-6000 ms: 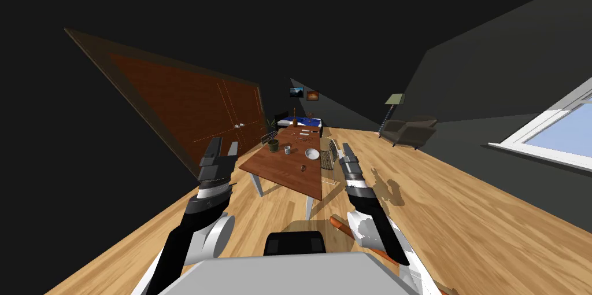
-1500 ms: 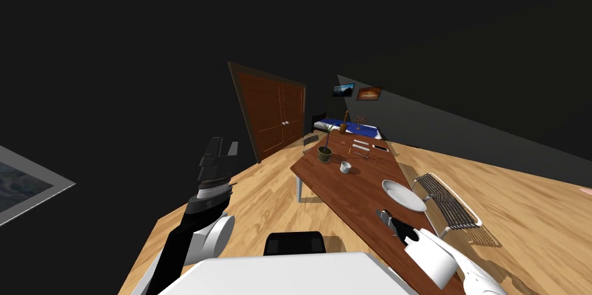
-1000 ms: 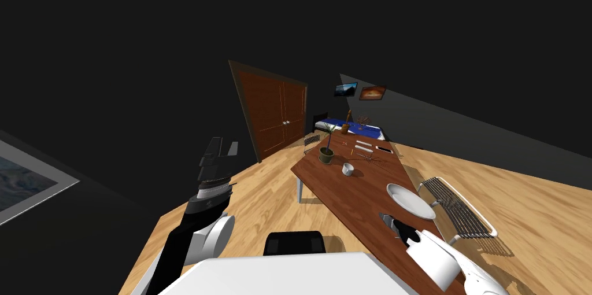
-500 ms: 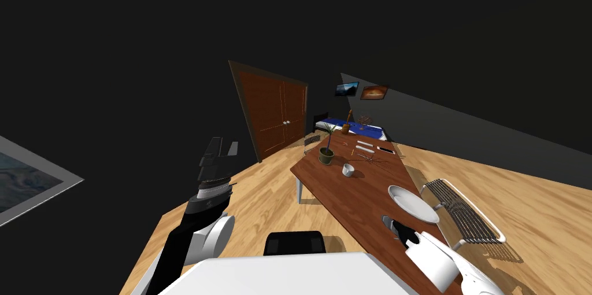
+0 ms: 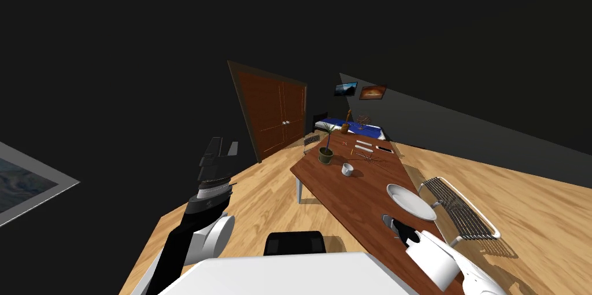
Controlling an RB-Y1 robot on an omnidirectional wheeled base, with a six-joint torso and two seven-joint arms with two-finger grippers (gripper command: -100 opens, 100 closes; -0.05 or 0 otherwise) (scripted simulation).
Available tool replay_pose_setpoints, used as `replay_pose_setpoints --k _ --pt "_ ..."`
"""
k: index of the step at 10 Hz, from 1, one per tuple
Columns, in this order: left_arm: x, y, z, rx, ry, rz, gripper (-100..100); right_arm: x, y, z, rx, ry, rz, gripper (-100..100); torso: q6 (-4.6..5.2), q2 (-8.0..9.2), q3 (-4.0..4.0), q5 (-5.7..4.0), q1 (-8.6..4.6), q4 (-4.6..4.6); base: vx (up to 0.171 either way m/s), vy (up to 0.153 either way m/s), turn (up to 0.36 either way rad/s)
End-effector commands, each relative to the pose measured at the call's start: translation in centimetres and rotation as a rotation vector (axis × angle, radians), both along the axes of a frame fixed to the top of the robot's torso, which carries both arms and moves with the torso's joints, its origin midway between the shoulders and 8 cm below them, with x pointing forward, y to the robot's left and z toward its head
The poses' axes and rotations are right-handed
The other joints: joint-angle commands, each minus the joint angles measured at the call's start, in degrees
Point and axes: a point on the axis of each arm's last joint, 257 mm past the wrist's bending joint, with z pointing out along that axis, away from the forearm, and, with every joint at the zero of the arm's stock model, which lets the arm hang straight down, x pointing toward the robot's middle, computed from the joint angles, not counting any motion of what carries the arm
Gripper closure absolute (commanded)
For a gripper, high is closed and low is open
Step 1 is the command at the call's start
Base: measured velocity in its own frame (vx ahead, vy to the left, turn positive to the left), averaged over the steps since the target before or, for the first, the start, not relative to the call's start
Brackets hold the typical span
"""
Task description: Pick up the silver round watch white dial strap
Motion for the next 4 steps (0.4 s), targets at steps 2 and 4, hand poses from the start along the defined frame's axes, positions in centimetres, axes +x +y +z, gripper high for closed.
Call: replay_pose_setpoints --k 2,4 --pt "0.0 0.0 0.0 0.0 0.0 0.0 0 0.22 -0.02 0.87 -0.004 0.005 0.011 100 -0.01 0.05 0.03 0.01 0.07 0.01 -0.025 0.049 -0.042" --pt "0.0 0.0 0.0 0.0 0.0 0.0 0 0.08 -0.02 0.66 -0.004 0.006 0.008 0 -0.04 -0.01 0.0 -0.01 -0.01 0.0 -0.005 0.011 -0.004"
